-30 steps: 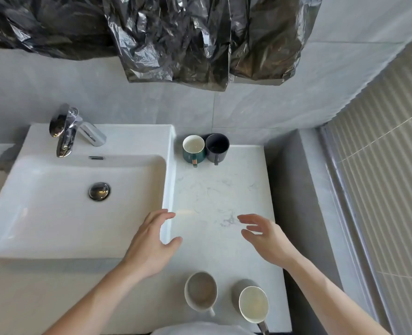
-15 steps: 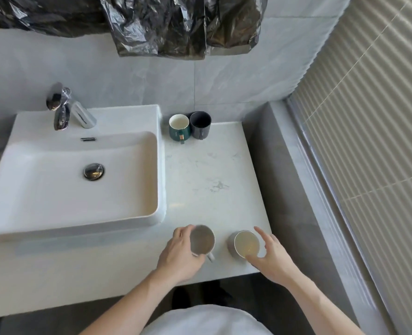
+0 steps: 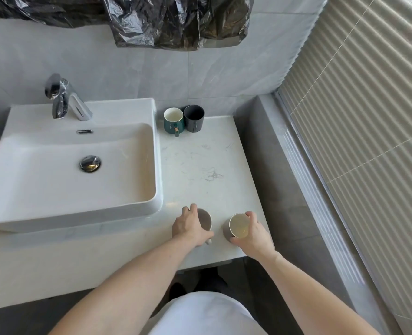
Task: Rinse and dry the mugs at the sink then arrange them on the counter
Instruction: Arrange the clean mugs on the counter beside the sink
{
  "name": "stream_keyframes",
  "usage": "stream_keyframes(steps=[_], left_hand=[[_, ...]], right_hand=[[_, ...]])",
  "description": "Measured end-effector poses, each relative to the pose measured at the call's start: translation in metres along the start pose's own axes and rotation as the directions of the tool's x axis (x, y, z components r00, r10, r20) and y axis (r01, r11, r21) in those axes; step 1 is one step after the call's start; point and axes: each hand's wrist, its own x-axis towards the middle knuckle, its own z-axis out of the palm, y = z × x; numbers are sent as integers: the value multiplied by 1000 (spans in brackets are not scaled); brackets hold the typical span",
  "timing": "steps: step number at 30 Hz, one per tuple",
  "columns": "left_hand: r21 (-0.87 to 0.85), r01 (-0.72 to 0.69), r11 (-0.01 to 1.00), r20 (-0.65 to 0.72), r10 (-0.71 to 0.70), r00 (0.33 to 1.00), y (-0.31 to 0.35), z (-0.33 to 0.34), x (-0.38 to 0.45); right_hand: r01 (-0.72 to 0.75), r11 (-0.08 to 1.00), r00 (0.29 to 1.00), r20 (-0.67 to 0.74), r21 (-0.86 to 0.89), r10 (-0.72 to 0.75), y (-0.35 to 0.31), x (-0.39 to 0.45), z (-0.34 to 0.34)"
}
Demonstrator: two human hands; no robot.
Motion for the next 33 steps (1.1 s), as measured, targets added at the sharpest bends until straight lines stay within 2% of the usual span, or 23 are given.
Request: stream_keyframes(steps=[3, 5, 10, 16, 21, 28, 33], left_hand=[[-157, 82, 984, 32, -78, 996, 0, -21, 7], [-195, 87, 977, 52, -79, 996, 2, -42, 14], [-208, 22, 978, 8, -21, 1000, 17, -100, 28], [-213, -6, 977, -82, -11, 997, 45, -144, 56], [-151, 54, 987, -99, -69, 993, 45, -154, 85], [-58, 51, 997, -122, -58, 991, 37, -167, 131], [-36, 39, 999, -82, -42, 996, 34, -176, 165]], right_hand=[[-72, 968, 997, 49, 239, 62, -4, 9, -13], [-100, 920, 995, 59, 379, 84, -11, 15, -28], [-52, 851, 999, 42, 523, 35, -34, 40, -73], [16, 882, 1000, 12, 471, -24, -69, 91, -105], [31, 912, 998, 40, 409, -52, -99, 127, -108], [-22, 945, 999, 52, 327, 5, -134, 164, -109], [-46, 958, 999, 22, 284, 42, -158, 186, -104]])
